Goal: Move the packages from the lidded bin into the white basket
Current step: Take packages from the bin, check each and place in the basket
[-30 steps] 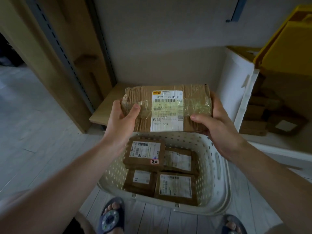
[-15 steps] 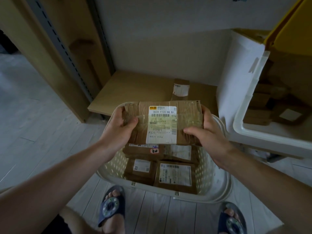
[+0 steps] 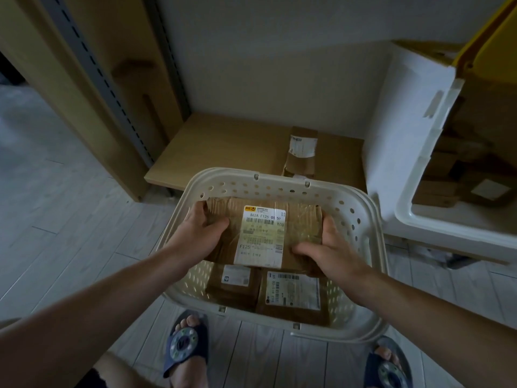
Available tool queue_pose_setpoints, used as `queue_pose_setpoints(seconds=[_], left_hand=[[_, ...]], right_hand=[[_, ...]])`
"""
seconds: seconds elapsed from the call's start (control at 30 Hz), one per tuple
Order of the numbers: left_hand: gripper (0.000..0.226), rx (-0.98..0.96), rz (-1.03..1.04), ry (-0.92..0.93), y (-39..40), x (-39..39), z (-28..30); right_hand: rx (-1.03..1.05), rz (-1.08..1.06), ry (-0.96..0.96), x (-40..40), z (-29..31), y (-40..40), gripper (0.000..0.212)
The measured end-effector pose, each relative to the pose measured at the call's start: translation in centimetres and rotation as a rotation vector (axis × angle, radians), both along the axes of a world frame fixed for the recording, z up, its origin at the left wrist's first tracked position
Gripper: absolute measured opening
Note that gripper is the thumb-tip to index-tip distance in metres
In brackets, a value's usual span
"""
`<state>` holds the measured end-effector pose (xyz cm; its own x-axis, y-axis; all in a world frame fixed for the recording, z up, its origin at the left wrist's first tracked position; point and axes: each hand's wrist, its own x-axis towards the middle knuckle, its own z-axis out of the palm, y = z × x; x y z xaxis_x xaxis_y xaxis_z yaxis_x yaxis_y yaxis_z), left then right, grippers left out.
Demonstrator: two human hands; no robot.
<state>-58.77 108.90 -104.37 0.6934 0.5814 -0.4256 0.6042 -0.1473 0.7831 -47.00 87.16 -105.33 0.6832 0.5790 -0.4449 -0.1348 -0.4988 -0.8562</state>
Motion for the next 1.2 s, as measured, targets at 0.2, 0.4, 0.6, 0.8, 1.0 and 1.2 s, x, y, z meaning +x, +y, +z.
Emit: queue_pose_setpoints(seconds=[0.2, 0.4, 0.6, 0.8, 1.0, 1.2], left_hand=[[0.038, -0.009, 0.023, 0.055, -0.5, 1.1, -0.6], [0.042, -0.104, 0.039, 0.120, -1.4, 1.8, -1.6], [0.073, -0.276, -0.007, 0.139, -2.8, 1.8, -2.4], [0.072, -0.544, -0.135, 0.214, -5.7, 1.4, -4.2], [0.058, -0.703, -0.033, 0.242, -9.4, 3.2, -4.9], [0.021, -0.660, -0.092, 0.345, -13.7, 4.8, -7.2]], right_hand=[[-0.071, -0.062, 0.044, 0.7, -0.7, 0.3, 0.063], [-0.144, -0.067, 0.032, 1.7, -0.8, -0.1, 0.051], [-0.206, -0.054, -0.110, 3.7, -0.4, -0.8, 0.051], [-0.025, -0.368, -0.152, 6.3, -0.3, -1.1, 0.026], [-0.075, -0.313, -0.217, 7.5, -1.4, -0.5, 0.033], [-0.244, -0.066, -0.236, 8.8, -2.9, -0.5, 0.049]])
